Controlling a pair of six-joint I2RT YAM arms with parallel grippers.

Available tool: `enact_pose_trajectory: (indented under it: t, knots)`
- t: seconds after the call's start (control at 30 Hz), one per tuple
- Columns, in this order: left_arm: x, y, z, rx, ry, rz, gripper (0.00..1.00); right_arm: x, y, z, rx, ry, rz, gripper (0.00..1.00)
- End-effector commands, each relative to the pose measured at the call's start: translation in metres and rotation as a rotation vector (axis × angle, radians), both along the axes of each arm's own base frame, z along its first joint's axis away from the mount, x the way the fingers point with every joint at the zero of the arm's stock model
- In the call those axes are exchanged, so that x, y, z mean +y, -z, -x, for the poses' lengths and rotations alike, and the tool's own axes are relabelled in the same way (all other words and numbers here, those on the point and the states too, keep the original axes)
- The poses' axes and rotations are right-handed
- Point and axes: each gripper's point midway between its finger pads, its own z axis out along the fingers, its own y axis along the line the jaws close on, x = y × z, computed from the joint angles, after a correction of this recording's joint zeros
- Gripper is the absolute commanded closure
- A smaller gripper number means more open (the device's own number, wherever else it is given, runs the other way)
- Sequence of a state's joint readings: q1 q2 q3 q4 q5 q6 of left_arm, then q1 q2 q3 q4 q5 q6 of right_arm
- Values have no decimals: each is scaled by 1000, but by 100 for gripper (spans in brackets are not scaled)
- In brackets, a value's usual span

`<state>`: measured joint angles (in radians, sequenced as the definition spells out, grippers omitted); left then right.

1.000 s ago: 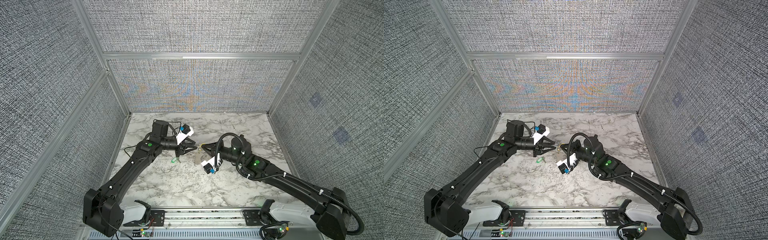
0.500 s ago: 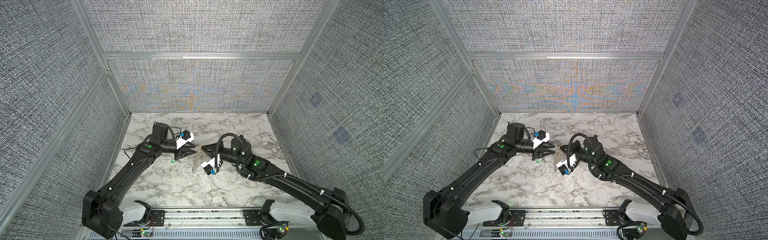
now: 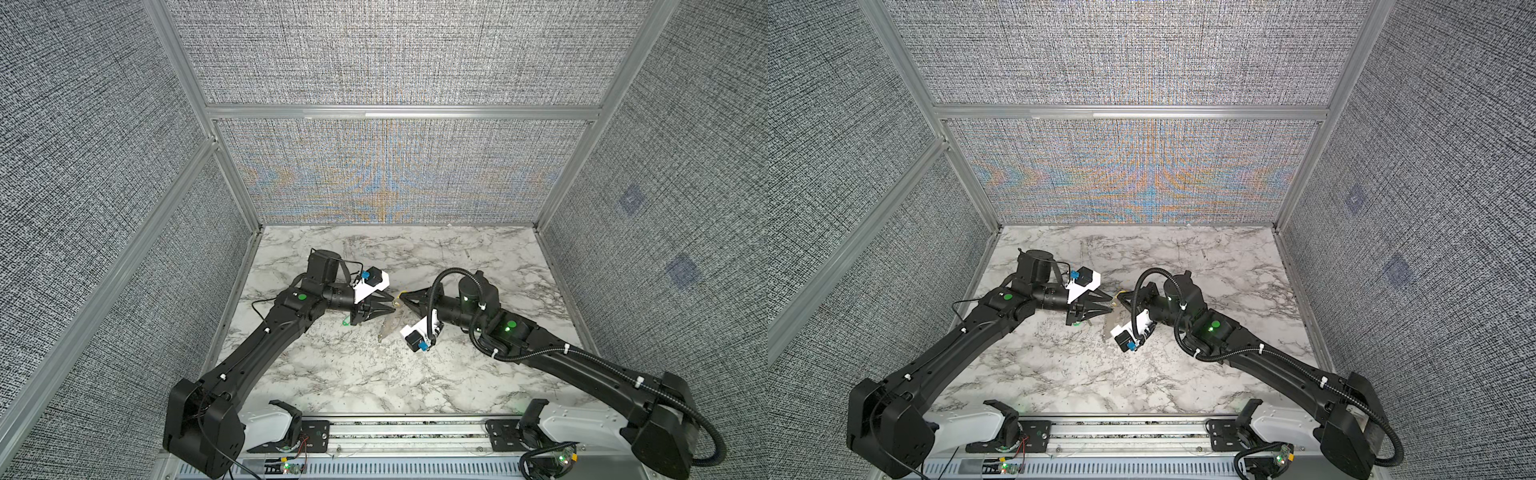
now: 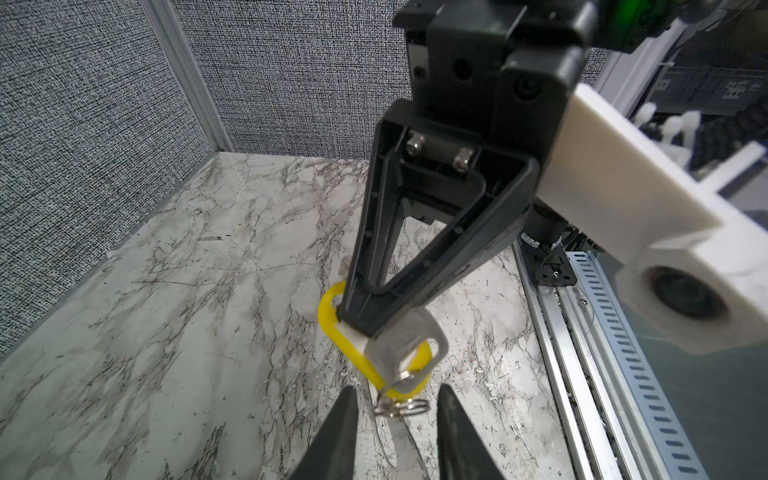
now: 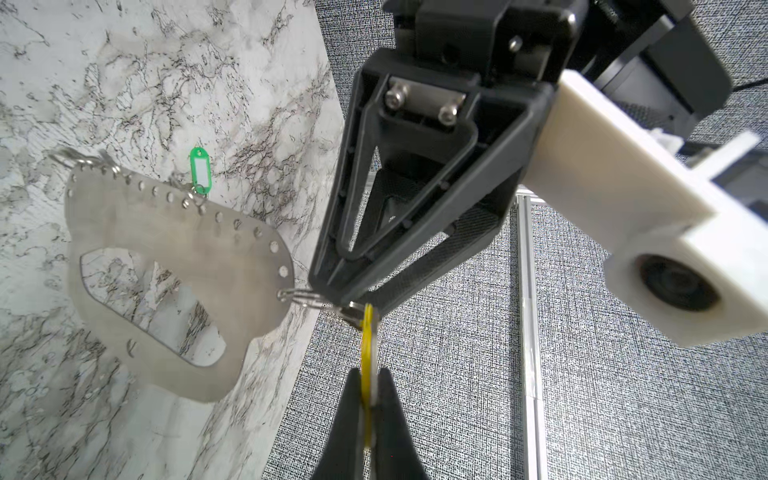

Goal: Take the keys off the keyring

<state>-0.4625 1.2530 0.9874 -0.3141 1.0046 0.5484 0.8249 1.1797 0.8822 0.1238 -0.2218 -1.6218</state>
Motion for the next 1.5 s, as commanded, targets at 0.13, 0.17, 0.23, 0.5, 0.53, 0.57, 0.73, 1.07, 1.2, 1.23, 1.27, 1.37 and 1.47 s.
enact_pose_trajectory:
  t: [0.13,0.17,0.23,0.5,0.53,0.57,0.73,1.07,1.2,1.23,1.27,1.37,1.47]
  knots:
    - [-3,-9,1,-19,3,41,68,4,-12,-1,-39,-8,-32,100]
    - [-3,-10,1,-20,1,46,68,4,-11,-2,-39,-4,-31,100]
    - [-3,-11,1,-17,-3,53,69,5,-11,-2,-41,-2,-30,100]
    - [-3,-9,2,9,-9,65,74,5,-14,-3,-51,3,-45,100]
    - [-3,-9,2,11,-10,64,76,5,-13,-3,-50,2,-44,100]
    - [-3,-9,2,13,-12,63,76,5,-13,-3,-50,2,-42,100]
    - [-5,-13,1,15,-12,81,81,6,-10,-2,-37,-3,-39,100]
    - [-5,-16,4,40,-13,99,83,7,-7,-4,-19,5,-38,100]
    - [-4,-17,5,42,-13,102,87,8,-7,-4,-4,6,-39,100]
    - [-4,-17,5,44,-13,103,89,8,-6,-4,2,7,-40,100]
    - [-4,-18,5,43,-13,104,90,8,-5,-4,9,8,-36,100]
    - [-4,-18,6,47,-12,106,93,8,-3,-4,21,6,-36,100]
    - [-5,-20,6,45,-7,117,96,9,-2,-4,25,6,-36,97]
